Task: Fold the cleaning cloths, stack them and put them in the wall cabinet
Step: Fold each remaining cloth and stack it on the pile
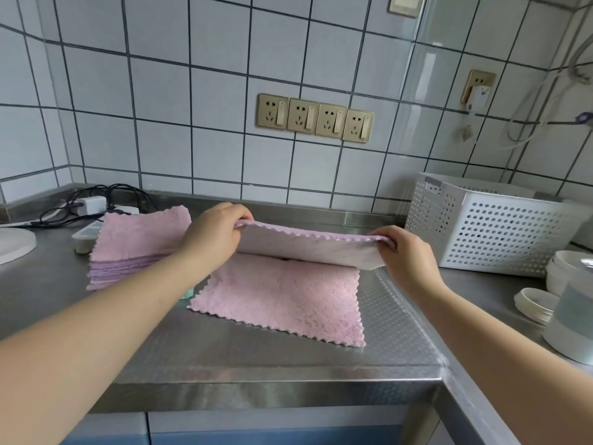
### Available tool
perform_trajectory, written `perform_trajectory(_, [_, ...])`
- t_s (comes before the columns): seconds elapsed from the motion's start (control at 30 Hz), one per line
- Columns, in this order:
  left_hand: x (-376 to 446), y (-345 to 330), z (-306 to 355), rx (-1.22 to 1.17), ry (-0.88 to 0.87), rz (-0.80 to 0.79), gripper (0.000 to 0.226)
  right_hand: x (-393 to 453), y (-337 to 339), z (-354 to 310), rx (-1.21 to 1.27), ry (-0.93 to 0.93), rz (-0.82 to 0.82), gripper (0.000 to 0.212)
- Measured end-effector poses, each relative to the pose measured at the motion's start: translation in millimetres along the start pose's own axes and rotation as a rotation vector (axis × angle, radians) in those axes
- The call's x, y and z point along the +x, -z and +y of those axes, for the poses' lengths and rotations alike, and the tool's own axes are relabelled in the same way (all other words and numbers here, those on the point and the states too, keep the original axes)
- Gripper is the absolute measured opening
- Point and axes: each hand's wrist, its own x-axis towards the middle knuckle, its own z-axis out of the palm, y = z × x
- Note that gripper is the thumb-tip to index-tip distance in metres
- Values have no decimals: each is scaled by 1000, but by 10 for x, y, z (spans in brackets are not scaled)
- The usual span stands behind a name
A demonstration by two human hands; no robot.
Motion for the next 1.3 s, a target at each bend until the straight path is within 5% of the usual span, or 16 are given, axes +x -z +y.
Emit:
perform_trajectory(0.47, [-143, 220, 50, -166, 20, -17, 16, -99, 230, -55, 250, -108, 0, 10])
perform_trajectory(0.53, [-221, 239, 27, -157, 47, -159, 12, -187, 255, -32, 221, -170, -155, 22])
perform_trajectory(0.63, [-415, 209, -88, -23, 26, -646, 19, -399, 214, 51, 64, -277, -657, 33])
perform_trajectory(0.73, [-574, 116, -242, 116, -11, -881, 32, -529, 144, 128, -22, -320, -903, 15])
perform_trajectory(1.0, [-396, 16, -238, -111, 181, -520, 31, -281, -52, 327, 177, -323, -503, 34])
perform_trajectory(1.1, [-217, -86, -258, -136, 244, -397, 26, -154, -144, 339, 257, -347, -413, 25])
perform_trajectory(1.3, [26, -460, -408, 221, 254, -479, 16, 75, -449, 550, 53, -348, -391, 16])
